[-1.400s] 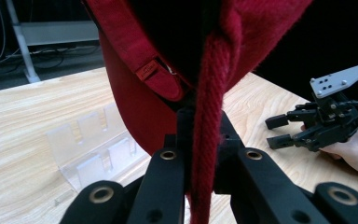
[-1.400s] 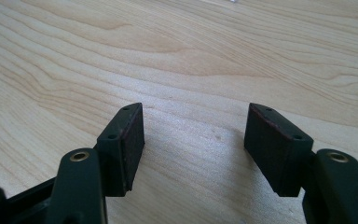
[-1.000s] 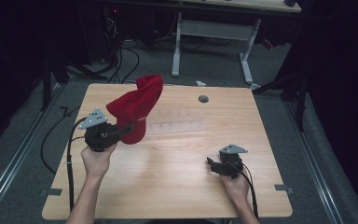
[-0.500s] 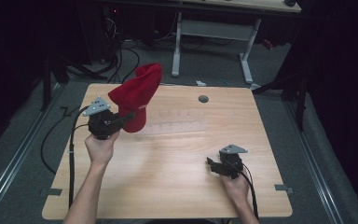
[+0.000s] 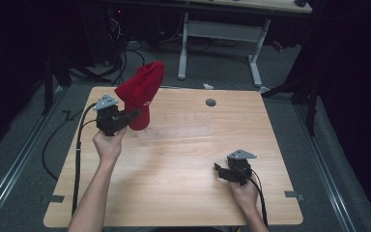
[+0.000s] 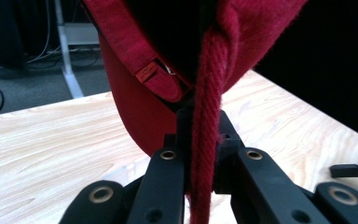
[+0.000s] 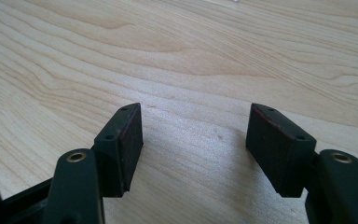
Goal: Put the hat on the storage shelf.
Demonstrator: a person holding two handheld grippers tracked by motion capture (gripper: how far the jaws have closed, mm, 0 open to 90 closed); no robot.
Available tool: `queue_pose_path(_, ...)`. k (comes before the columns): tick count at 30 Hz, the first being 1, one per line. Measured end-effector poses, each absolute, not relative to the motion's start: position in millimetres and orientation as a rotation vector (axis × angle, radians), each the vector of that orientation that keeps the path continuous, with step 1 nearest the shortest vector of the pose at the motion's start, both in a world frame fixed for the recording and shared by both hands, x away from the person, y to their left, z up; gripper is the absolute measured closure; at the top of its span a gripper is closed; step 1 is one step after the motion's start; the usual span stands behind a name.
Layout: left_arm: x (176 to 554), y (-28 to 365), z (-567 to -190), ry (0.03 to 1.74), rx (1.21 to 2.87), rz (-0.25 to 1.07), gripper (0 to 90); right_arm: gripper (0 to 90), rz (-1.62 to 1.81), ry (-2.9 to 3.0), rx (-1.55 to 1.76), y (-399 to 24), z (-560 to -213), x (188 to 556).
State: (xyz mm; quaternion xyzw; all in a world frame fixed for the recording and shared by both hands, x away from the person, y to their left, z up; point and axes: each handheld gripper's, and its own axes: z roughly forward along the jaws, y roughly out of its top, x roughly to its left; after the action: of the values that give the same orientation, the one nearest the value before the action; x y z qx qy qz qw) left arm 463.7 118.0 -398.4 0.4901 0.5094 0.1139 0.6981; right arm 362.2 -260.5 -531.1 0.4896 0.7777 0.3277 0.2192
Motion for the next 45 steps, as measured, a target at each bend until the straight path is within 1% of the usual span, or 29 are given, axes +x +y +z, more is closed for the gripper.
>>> queue_pose_path(4,467.9,115.9,-404.4,1.148,1.108,0.278,84.9,36.6,0.907,2.152,1.355,-260.4,-531.1,362.2)
queue_pose_path(15,475.6,112.0,-411.0,1.162,1.099,0.291,84.8,36.4,0.907,2.153,1.355,-260.4,-531.1,362.2)
queue_pose_path(22,474.8,115.7,-412.4,1.167,1.090,0.299,84.8,36.4,0.908,2.153,1.353,-260.4,-531.1,362.2)
queue_pose_path(30,478.6,112.7,-426.2,1.190,1.099,0.305,84.8,36.4,0.910,2.152,1.354,-260.2,-531.2,362.2)
queue_pose_path(45,476.0,113.4,-437.1,1.214,1.075,0.297,84.4,36.4,0.909,2.152,1.353,-260.2,-531.3,362.1)
